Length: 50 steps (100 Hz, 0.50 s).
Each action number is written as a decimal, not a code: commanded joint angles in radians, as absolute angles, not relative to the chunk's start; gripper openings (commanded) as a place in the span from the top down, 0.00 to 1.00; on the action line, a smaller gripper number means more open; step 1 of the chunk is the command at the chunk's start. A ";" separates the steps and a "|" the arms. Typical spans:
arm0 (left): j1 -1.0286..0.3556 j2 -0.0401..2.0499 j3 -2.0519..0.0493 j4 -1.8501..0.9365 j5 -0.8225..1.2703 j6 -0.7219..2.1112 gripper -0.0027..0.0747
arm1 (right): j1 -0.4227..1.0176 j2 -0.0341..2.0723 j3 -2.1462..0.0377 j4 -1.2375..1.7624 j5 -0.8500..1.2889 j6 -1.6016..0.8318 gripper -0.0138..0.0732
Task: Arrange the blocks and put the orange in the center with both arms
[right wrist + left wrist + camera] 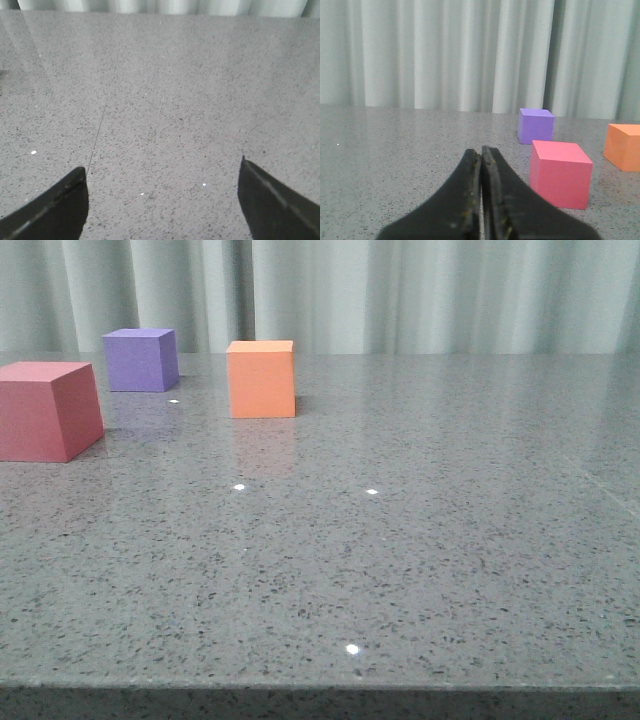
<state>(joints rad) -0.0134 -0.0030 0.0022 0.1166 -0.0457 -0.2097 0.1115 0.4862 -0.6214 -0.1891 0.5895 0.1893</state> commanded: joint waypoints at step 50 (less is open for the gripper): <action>-0.012 -0.037 0.045 0.109 -0.127 -0.208 0.99 | 0.105 0.454 -0.541 -0.266 0.345 0.193 0.53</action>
<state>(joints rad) -0.0134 -0.0030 0.0022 0.1166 -0.0457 -0.2097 0.1115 0.4512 -0.5166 -0.2436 0.4275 0.1919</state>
